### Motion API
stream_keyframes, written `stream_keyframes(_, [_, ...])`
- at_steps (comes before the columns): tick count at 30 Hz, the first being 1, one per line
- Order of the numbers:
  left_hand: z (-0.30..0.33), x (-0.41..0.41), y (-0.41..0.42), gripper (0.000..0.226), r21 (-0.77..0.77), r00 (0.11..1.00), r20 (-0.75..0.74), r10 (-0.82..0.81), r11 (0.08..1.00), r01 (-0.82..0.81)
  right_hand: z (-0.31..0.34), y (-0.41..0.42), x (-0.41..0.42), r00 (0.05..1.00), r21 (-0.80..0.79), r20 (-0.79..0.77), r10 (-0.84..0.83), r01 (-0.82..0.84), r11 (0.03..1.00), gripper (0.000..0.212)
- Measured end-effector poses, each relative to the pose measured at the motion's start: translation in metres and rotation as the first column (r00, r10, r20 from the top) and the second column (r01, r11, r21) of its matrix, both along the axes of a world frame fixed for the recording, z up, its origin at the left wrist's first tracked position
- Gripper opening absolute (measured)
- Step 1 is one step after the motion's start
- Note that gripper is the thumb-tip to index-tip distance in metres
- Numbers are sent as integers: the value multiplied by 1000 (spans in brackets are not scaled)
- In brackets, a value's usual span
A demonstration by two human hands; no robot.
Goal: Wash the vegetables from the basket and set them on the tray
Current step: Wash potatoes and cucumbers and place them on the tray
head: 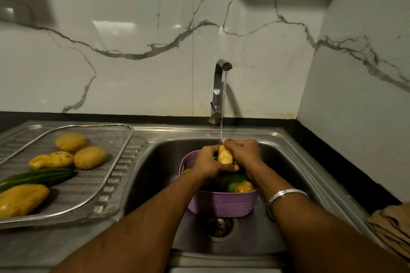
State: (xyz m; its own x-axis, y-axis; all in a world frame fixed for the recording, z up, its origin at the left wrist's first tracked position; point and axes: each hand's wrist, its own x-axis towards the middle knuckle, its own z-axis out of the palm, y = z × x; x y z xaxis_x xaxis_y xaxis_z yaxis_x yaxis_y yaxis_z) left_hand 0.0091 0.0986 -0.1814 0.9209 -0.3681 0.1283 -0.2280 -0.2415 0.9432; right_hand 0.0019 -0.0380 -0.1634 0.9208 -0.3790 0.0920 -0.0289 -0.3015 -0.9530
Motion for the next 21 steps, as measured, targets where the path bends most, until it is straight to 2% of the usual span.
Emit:
stream_keyframes(3, [-1,3,4,59,-63,999,-30,22,998,-24,7,0,-3,988,107,-65,138,-131,986,21])
stream_keyframes(6, [-5,7,9,50,-113,996,-81,32,993,-42,9,-1,-3,961,159,-142,237,-215,964,28])
stream_keyframes(8, [-4,6,9,49,-109,996,-94,13,994,-23,8,0,-3,976,155,-124,180,-160,975,23])
stream_keyframes(11, [-3,5,3,55,-71,998,-63,-15,997,10,5,3,-2,1000,113,9,22,-23,993,12])
stream_keyframes(13, [-3,5,1,56,-98,998,-58,-16,995,11,4,4,-1,999,91,38,-8,4,996,9])
stream_keyframes(18, [-4,9,7,51,-173,992,-124,-4,985,-17,14,0,-4,973,169,-72,219,-205,964,24])
stream_keyframes(21, [-4,7,6,47,-177,978,-203,-55,984,19,12,-3,-6,979,180,-74,189,-173,968,21])
